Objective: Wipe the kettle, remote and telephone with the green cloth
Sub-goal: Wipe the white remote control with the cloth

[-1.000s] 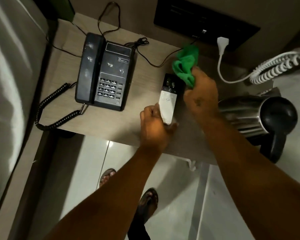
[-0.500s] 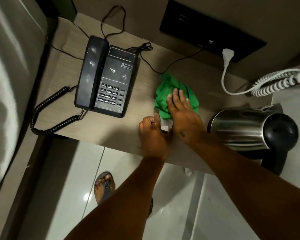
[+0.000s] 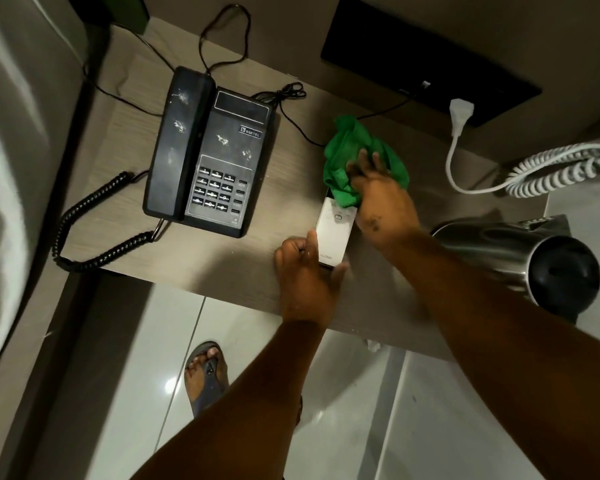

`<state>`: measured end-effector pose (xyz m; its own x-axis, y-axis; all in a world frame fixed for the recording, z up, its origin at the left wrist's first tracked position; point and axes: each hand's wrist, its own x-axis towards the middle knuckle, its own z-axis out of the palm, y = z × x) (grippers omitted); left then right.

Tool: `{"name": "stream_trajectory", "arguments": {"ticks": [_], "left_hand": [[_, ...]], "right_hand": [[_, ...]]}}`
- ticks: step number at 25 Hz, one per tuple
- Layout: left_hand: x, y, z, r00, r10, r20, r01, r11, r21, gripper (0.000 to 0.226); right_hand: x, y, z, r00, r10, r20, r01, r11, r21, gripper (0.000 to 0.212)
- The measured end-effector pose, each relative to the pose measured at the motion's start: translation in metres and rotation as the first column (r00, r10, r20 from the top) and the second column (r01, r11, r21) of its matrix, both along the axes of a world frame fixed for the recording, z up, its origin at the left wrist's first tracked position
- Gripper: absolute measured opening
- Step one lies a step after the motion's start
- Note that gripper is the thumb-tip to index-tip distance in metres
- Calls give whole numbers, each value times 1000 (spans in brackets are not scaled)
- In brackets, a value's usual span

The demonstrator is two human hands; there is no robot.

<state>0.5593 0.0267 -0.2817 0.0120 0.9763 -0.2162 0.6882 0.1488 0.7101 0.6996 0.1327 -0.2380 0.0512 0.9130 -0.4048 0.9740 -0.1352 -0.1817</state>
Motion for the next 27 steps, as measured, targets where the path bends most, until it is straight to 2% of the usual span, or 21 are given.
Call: {"name": "stream_trajectory", "arguments": {"ticks": [5,9,11,15,17,21,22,24,25,27], "left_hand": [[2,2,0,993,68,98,-63,997,-53,52],[1,-1,-2,999,13,47,-13,1000,-9,72],[0,1,-4,999,6,31,-6,1000,1,72],[2,2,0,987,128,93,-125,991,-41,36],[1,0,-1,989,111,102,-107,993,-47,42],[0,-1,-1,996,33,84,-29,999,-45,65],[2,-2,-4,998,14,65,-12,999,-30,60],[2,0,-6,997,58,52,-55,997,-58,24],[1,3,-2,999,50,-20,-50,998,-30,10],[-3,3,-2,998,58,11,-57,997,-49,16]], "right_hand": [[-25,-75,7,996,13,-91,-9,999,37,70],[-10,-12,7,990,-123,-70,126,991,43,60],[-14,1,8,985,-165,-42,167,985,43,57],[-39,-77,13,993,-94,-67,95,995,15,67],[-30,-71,10,994,-74,-81,77,997,30,62],[-15,-2,9,970,-233,-64,235,972,29,56],[-20,-8,10,973,-226,-48,228,973,40,57],[-36,-47,9,990,-133,-41,135,990,36,62],[-42,-70,11,993,-107,-58,109,994,26,63],[-37,-82,12,998,-57,-32,57,998,19,63]]}}
